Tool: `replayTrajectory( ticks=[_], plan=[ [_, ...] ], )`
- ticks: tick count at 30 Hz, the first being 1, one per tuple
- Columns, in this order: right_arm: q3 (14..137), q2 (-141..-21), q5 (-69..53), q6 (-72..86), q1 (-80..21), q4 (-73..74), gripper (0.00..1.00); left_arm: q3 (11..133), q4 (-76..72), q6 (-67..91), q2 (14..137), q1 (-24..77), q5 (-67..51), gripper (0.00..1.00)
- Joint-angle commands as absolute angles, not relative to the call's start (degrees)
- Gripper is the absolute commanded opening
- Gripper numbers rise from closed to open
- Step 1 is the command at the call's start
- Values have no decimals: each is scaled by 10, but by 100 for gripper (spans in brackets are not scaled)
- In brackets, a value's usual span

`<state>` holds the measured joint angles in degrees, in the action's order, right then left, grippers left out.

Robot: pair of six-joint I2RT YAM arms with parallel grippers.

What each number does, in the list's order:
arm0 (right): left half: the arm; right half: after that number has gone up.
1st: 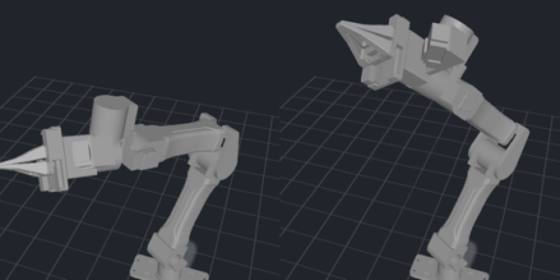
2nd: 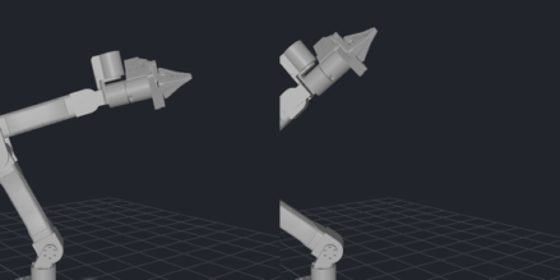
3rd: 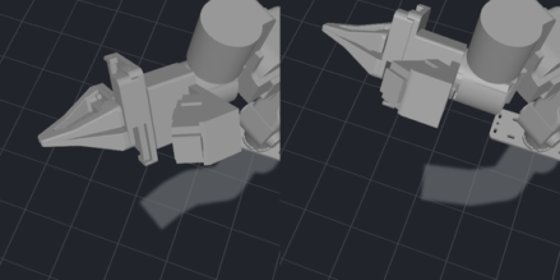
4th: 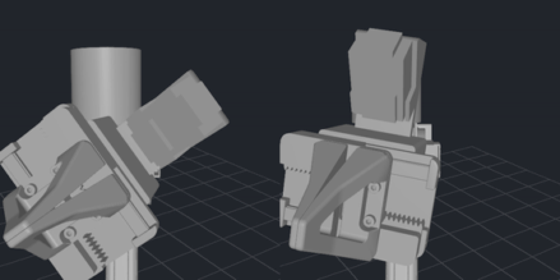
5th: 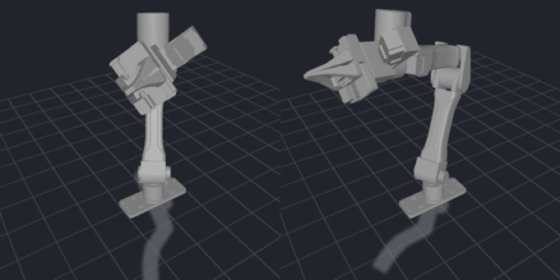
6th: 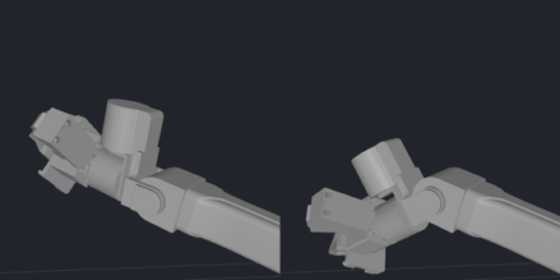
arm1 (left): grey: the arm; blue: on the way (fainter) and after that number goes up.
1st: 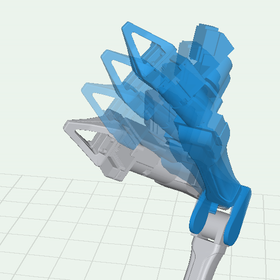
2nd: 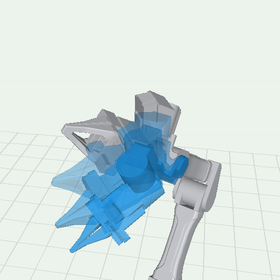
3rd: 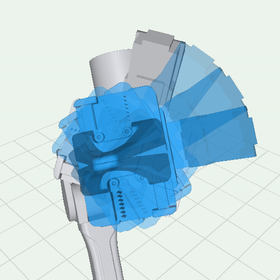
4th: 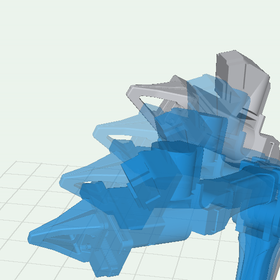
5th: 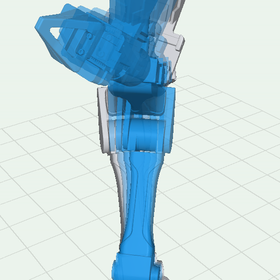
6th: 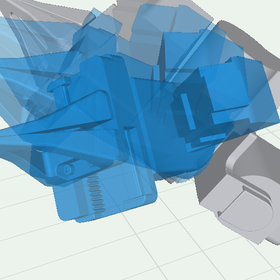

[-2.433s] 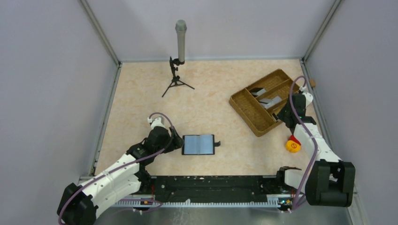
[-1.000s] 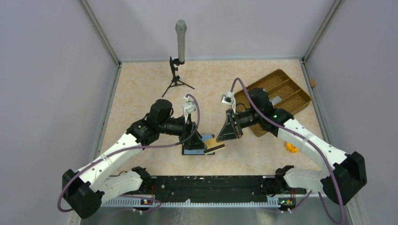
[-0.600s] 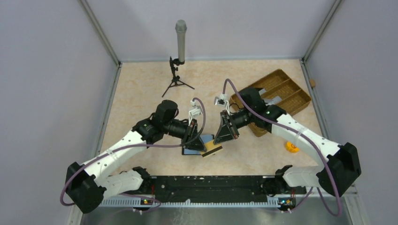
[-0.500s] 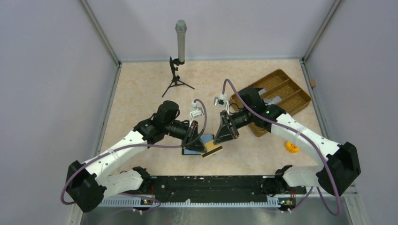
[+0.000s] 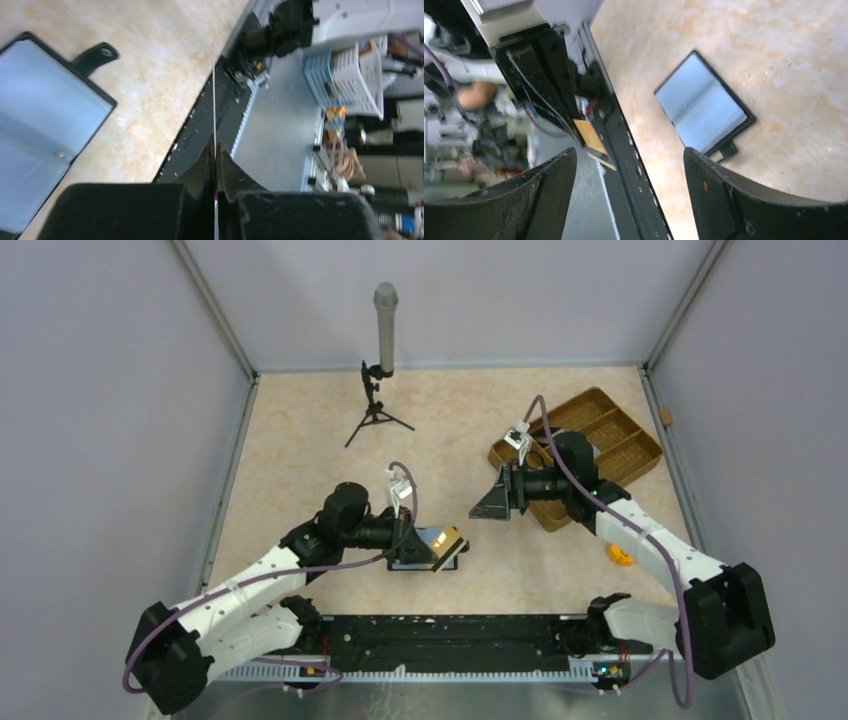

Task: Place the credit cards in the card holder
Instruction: Pick up the credit card from the storage box.

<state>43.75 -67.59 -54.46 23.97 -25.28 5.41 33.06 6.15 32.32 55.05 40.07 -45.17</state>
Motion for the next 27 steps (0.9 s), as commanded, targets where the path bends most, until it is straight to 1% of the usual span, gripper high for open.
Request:
replayTrajectory(
  ticks=[1,4,6,9,13,18,24,27],
  plan=[
    [351,-621,-483,435,-247,-211,76,267,-137,495,483,402,-260,0],
    [278,-591,-434,536,-263,-354,74,202,-253,573,443,402,-180,0],
    [262,-580,-387,550,-307,-376,72,170,-321,612,436,402,-148,0],
    [252,-584,-336,565,-359,-404,68,147,-366,644,437,403,-133,0],
    [221,-612,-314,624,-369,-511,62,142,-378,652,433,403,-140,0],
    [223,-670,-311,645,-381,-576,51,132,-402,665,430,404,-145,0],
    [257,-738,-329,661,-401,-639,33,125,-406,675,425,405,-149,0],
    [267,-761,-331,675,-403,-668,31,123,-395,675,416,406,-146,0]
  ],
)
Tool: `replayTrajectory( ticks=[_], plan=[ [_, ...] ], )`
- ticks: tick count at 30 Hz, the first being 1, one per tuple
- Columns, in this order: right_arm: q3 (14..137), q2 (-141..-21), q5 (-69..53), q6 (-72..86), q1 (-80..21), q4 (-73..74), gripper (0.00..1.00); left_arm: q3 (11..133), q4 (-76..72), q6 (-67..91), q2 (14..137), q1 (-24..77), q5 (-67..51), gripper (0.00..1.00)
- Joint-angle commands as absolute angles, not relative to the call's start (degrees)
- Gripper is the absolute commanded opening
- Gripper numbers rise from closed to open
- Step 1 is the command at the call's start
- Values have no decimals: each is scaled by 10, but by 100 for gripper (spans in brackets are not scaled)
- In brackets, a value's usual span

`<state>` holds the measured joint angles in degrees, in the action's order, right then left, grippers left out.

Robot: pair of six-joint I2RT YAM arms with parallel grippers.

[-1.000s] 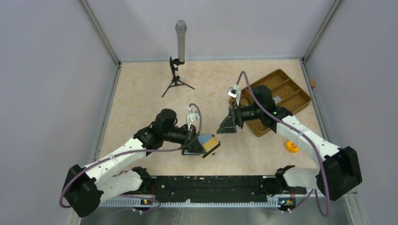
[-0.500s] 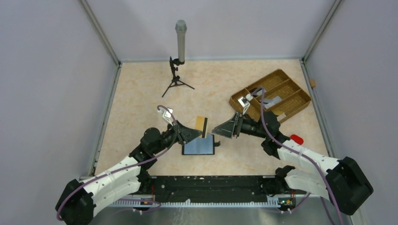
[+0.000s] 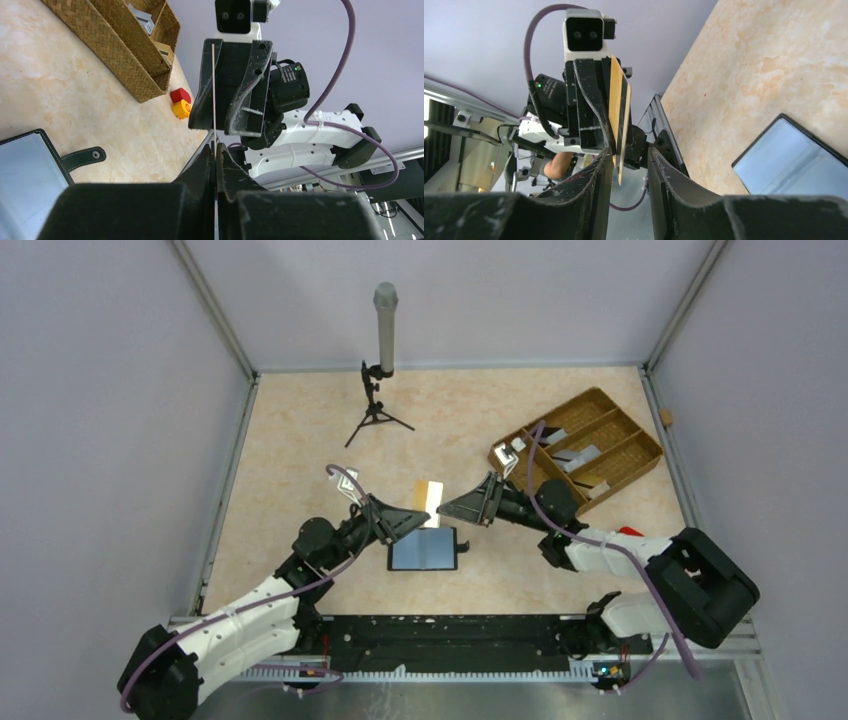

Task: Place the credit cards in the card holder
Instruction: Pick up the credit card from the storage box.

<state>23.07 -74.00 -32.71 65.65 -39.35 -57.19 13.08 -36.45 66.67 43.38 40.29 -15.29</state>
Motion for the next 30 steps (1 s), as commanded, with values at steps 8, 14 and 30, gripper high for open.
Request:
replayTrajectory(
  ticks=[8,14,30],
  plan=[
    [301,-819,-345,688,-418,-705,16,124,-383,672,420,405,-149,0],
    [295,-813,-315,674,-419,-621,0,156,-246,639,424,404,-141,44],
    [235,-865,-256,654,-437,-483,0,231,165,521,463,377,27,67]
  ],
)
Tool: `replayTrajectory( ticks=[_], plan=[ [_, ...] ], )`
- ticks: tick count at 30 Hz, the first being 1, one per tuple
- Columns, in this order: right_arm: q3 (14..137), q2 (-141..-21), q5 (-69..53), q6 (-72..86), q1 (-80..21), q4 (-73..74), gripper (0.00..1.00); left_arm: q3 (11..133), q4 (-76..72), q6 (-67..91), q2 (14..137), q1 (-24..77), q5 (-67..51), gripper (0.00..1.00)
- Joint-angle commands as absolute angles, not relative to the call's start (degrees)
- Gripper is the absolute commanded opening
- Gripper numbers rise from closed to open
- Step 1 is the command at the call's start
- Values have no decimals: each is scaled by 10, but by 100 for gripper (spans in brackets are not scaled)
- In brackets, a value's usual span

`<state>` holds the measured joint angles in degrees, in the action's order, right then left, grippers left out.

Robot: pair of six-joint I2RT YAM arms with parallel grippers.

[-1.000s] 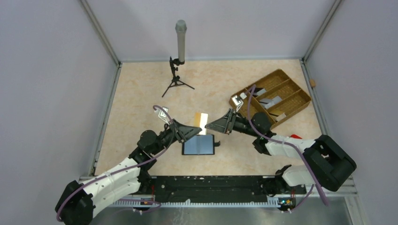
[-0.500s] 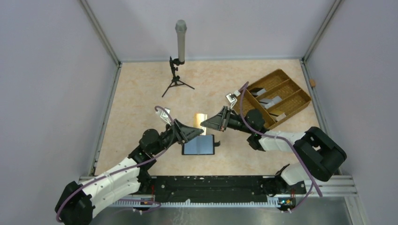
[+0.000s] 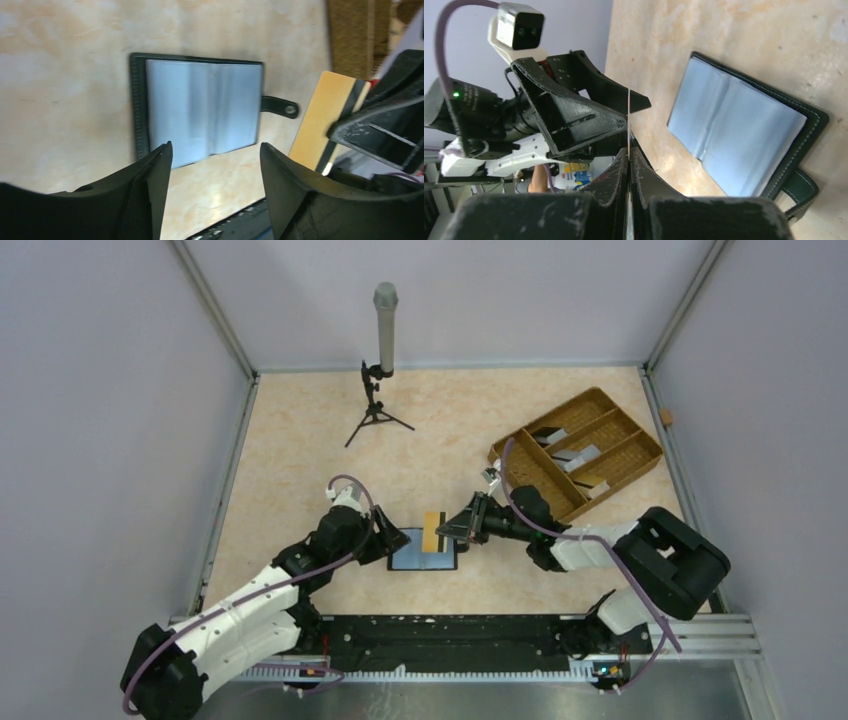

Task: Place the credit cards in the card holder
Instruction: Pick up the credit card from the storage box, then insert the credit card into the card holder.

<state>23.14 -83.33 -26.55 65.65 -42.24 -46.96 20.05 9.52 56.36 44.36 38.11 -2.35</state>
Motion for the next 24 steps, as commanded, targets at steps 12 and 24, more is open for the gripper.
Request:
replayTrajectory(
  ticks=[12,24],
  plan=[
    [257,-951,-254,657,-447,-488,0,228,154,496,538,371,35,54],
    [275,-1002,-257,661,-455,-508,0,217,129,481,555,371,34,47]
  ],
)
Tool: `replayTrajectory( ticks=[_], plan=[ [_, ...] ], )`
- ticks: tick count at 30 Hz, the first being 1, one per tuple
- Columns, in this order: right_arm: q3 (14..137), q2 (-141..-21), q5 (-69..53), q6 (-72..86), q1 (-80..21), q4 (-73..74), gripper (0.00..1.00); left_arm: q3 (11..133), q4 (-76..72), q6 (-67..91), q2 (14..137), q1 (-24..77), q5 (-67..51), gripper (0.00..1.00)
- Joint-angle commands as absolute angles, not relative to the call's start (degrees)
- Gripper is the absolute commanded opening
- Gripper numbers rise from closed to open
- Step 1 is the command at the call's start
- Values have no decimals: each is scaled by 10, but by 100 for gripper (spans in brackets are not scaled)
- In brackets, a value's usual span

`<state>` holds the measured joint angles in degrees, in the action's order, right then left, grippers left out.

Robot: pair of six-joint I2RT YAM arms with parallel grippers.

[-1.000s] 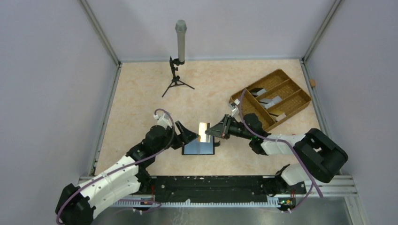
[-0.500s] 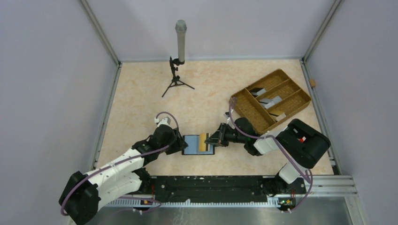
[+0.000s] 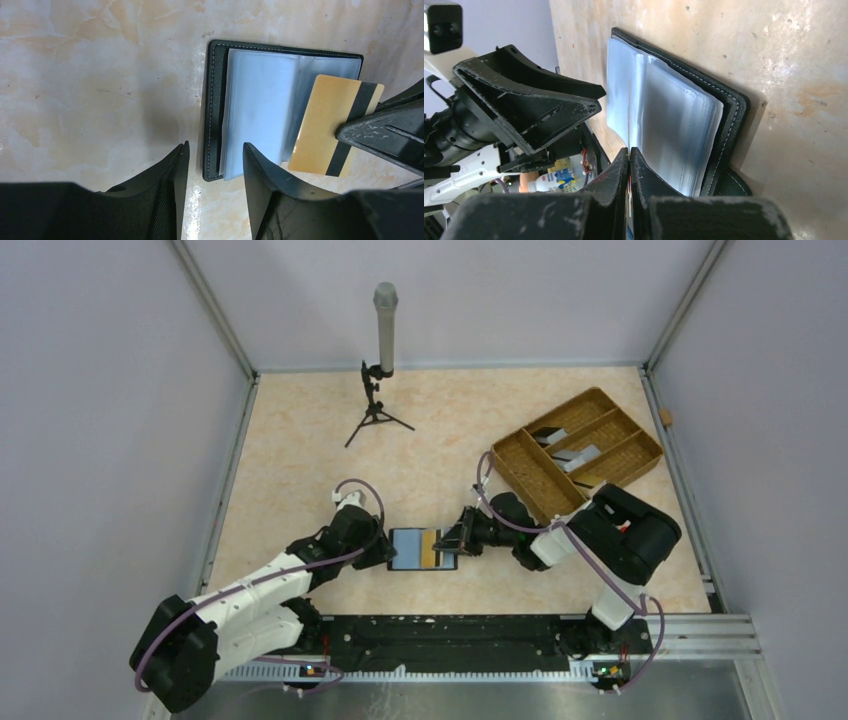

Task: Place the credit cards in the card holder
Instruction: Insert the credit card into the card holder.

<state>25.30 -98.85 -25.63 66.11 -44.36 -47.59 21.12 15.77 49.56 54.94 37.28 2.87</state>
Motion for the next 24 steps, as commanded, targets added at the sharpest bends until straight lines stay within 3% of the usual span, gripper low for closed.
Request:
replayTrajectory(
  ticks=[1,24],
  plan=[
    [276,-1005,-256,661,-456,-509,0,216,125,480,557,371,32,47],
    [304,-1048,-245,649,-459,-480,0,216,119,476,600,369,23,38]
  ],
)
